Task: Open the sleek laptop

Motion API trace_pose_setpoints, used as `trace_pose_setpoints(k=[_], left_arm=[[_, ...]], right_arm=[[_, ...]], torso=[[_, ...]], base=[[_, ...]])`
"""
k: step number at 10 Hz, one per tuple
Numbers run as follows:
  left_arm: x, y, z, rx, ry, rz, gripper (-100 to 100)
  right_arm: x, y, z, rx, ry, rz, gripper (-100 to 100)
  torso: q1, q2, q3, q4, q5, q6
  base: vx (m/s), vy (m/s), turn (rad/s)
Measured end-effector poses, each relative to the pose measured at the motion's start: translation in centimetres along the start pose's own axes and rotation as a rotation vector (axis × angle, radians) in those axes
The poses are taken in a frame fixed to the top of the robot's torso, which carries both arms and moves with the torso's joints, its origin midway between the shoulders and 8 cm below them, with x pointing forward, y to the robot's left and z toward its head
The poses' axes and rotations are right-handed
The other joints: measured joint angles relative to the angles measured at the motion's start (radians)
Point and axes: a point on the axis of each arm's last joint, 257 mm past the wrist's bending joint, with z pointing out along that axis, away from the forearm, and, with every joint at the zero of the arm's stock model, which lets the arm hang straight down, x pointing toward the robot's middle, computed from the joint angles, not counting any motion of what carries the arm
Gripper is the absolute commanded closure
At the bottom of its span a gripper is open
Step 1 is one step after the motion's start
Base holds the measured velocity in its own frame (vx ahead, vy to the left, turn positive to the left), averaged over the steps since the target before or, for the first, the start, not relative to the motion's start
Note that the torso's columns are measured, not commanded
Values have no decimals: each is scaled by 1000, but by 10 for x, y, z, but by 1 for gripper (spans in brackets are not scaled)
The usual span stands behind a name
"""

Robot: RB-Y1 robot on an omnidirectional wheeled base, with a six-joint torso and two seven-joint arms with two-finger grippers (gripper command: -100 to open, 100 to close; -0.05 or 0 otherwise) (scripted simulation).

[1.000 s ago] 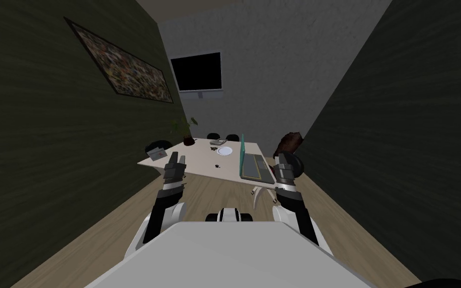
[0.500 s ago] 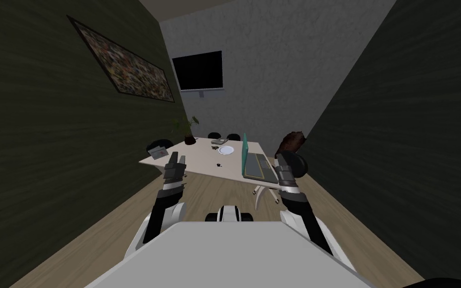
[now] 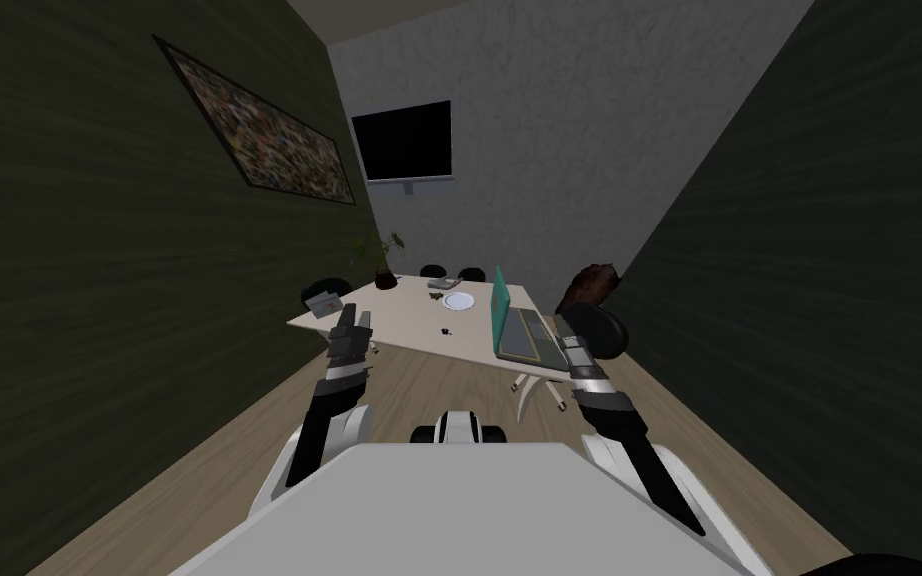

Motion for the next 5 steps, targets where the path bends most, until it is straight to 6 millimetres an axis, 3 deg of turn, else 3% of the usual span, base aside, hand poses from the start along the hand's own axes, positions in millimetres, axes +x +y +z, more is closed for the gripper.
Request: trace_pose_setpoints(k=[5], left_arm=[[0,0,0,0,0,0,0]], right_arm=[[-20,-35,-20,115,68,-255,-100]], torso=[[0,0,0,0,0,0]], base=[[31,108,43]])
